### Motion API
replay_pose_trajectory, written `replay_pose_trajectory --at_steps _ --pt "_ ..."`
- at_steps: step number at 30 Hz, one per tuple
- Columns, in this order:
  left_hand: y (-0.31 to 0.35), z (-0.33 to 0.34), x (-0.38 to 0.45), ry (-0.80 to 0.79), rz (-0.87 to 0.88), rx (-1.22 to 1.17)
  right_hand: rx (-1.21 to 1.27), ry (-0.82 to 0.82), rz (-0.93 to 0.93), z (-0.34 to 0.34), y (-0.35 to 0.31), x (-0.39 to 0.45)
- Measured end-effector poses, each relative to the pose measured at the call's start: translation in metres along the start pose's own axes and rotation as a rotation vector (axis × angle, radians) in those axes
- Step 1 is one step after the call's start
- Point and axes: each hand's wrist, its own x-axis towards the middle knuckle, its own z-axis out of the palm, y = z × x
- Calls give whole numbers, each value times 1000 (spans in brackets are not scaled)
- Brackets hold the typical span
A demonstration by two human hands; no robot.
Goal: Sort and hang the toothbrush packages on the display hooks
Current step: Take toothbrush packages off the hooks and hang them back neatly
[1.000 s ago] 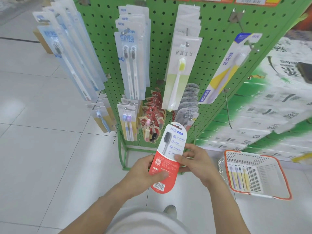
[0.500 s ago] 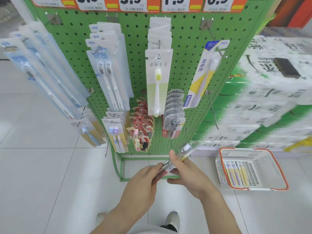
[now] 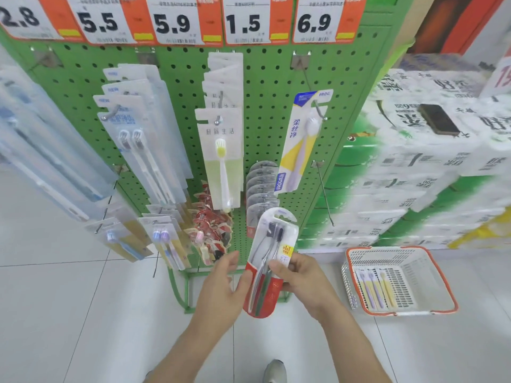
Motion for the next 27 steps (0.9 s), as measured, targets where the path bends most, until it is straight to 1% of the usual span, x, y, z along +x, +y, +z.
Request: replay_pose_trajectory --at_steps 4,7,10,16,23,27 --pt "19 21 18 64 -46 -95 -92 -77 24 -10 3 19" --pt "28 35 26 95 -78 -103 -193 -110 37 -15 9 32" --pt "30 44 30 191 -120 -111 -288 -108 40 -17 10 42" --pt "35 46 43 306 -182 -89 -328 -136 5 -16 7 58" --pt "31 41 57 272 -170 -41 -330 -146 13 -15 7 65" --pt "22 39 58 224 -187 -53 -326 -118 26 -12 11 63"
